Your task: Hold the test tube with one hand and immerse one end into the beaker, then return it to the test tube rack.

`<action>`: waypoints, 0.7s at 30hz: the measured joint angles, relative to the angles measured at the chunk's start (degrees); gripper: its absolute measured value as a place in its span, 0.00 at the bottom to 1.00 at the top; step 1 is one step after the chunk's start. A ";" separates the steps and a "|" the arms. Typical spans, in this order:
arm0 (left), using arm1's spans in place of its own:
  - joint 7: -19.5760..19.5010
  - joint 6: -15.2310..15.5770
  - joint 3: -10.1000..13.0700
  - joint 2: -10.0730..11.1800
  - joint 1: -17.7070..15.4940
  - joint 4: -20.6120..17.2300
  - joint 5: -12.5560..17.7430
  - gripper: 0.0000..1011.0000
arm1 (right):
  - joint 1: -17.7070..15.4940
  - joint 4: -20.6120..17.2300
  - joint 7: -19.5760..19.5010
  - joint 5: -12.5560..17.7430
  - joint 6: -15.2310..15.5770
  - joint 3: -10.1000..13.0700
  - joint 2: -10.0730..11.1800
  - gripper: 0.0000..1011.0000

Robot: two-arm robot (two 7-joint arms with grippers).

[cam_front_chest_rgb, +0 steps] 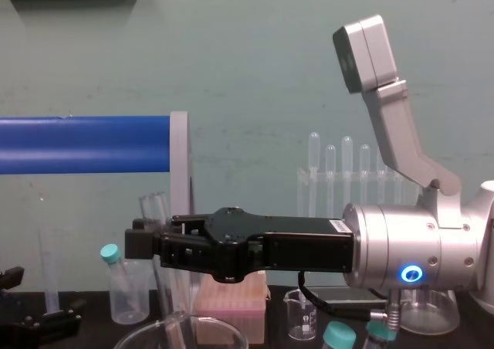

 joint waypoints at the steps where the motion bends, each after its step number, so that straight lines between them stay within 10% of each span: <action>1: 0.00 0.00 0.00 0.00 0.00 0.00 0.00 0.99 | 0.00 0.00 0.00 0.00 0.00 0.00 0.00 0.22; 21: 0.00 0.00 0.00 0.00 0.00 0.00 0.00 0.99 | 0.00 0.00 0.00 0.00 0.00 0.00 0.00 0.22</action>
